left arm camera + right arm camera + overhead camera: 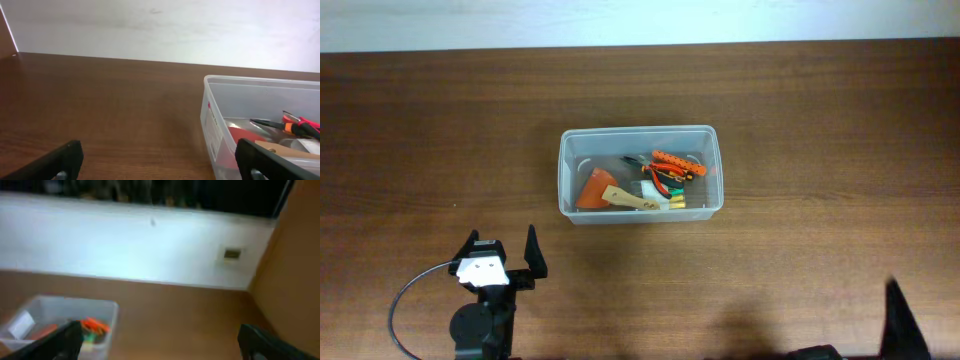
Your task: Pack container
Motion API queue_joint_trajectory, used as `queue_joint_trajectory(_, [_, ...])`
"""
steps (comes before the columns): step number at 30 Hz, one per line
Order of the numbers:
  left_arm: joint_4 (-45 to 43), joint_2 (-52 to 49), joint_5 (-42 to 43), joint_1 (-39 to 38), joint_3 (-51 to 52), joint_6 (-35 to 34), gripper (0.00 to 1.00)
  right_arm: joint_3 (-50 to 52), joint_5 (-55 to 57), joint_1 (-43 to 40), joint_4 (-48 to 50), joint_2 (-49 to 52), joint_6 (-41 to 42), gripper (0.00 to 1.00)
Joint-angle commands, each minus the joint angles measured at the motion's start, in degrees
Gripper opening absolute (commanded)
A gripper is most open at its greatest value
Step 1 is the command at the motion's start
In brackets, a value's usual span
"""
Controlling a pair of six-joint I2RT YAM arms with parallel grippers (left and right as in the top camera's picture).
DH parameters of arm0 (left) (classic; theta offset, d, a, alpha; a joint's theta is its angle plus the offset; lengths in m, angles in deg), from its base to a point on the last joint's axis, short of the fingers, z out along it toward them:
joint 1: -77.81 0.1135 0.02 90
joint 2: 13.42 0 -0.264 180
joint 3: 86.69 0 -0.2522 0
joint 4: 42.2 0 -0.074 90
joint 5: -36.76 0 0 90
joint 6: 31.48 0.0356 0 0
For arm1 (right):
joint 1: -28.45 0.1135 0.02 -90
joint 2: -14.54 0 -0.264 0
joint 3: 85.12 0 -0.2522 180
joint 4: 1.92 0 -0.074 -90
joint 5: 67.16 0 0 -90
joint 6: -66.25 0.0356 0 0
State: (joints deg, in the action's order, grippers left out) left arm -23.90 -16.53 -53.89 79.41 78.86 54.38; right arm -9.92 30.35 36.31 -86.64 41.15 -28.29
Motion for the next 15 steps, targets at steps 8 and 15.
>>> queue_joint_trajectory(8, [0.2,0.1,-0.2,-0.2,0.2,-0.2,0.99,5.7,-9.2,-0.3,-2.1,-6.1,1.2,0.99])
queue_joint_trajectory(15, [0.2,0.1,-0.2,-0.2,0.2,-0.2,0.99,7.7,-10.1,-0.3,1.7,-6.1,1.2,0.99])
